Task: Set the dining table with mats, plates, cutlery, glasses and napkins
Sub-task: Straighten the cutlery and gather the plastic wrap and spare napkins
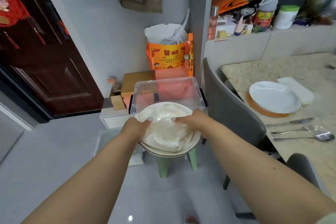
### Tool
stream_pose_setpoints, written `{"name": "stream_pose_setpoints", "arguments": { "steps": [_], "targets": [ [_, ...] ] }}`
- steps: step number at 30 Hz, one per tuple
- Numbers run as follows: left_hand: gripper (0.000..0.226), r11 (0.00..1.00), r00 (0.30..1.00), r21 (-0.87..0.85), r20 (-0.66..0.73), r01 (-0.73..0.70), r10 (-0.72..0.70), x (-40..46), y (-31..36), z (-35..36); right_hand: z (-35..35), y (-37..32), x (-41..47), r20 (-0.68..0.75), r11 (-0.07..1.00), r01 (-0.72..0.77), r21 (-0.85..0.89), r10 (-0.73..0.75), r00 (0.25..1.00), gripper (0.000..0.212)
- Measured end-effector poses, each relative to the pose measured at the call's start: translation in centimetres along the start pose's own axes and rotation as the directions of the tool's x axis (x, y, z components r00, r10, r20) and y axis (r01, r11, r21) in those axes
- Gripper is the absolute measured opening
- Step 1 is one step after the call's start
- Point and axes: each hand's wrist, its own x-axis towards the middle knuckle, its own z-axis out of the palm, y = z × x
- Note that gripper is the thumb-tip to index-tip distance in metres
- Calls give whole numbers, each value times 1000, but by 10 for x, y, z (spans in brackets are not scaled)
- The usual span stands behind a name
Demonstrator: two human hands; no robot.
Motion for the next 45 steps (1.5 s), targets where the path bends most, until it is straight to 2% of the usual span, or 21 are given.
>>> {"name": "stream_pose_setpoints", "arguments": {
  "steps": [2,6,13,16,19,21,26,32,36,40,45],
  "targets": [
    [66,1000,1000,2,10,-20,20,41,18,8,-10,-16,42,-6,1000,3,-12,-4,1000,106],
    [94,993,999,-117,38,-27,32,117,48,22,-26,-49,116,-13,999,26,-45,-27,1000,97],
    [101,987,996,-160,84,30,-16,233,67,34,-22,-87,216,-13,993,55,-100,-57,998,70],
    [92,988,992,-139,118,66,-50,265,74,35,-10,-93,259,-40,993,-4,-122,0,999,81],
    [57,991,990,-105,122,88,-75,297,76,38,6,-93,302,-60,994,-58,-96,53,997,93],
    [37,993,988,-42,111,109,-104,321,71,43,18,-89,330,-78,993,-83,-87,76,994,97],
    [65,974,972,120,112,192,-205,382,39,62,47,-69,380,-53,983,-162,-82,158,986,98],
    [63,939,959,240,84,245,-272,429,0,100,81,-32,436,-19,974,-197,-108,196,980,107],
    [66,865,948,429,58,260,-314,454,-25,120,103,3,481,15,972,-209,-111,212,977,118],
    [65,776,933,573,54,264,-357,470,-43,134,112,4,490,55,945,-278,-173,291,955,107],
    [63,724,922,642,67,253,-382,482,-60,141,127,11,509,133,925,-279,-259,320,938,114]
  ]
}}
